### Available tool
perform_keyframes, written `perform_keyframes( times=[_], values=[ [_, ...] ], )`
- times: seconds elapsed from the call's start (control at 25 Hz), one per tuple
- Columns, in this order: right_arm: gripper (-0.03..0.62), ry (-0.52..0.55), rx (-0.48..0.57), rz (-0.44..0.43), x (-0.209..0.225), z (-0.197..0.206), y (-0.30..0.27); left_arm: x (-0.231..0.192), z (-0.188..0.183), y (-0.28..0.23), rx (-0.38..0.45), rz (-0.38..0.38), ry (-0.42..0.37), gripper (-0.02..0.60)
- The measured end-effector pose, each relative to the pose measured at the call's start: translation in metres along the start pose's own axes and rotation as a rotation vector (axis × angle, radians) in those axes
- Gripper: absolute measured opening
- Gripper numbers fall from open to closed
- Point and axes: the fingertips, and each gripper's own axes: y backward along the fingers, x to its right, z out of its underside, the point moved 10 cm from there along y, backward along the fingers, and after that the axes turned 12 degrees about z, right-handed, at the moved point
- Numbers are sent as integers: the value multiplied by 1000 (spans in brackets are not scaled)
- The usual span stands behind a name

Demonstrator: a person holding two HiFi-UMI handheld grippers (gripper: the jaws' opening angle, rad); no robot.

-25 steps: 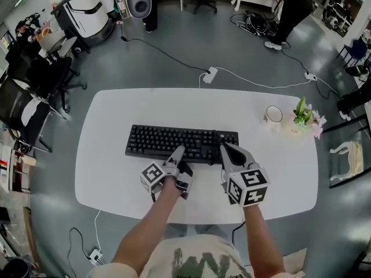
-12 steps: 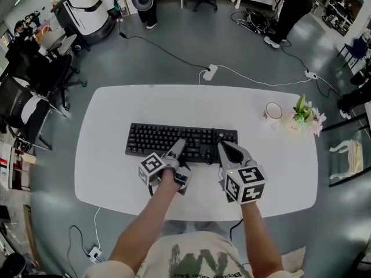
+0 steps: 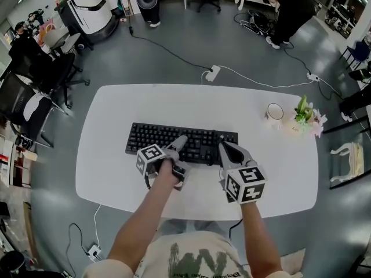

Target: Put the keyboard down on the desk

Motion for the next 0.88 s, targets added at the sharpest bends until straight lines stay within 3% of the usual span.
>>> perform_keyframes(
  times=[0.4, 0.88],
  values=[
    [0, -7, -7, -8, -2, 3, 1, 11, 3, 6, -38, -136, -17, 467],
    [0, -16, 9, -3, -2, -3, 3, 7, 9, 22, -55, -165, -24, 477]
  ],
)
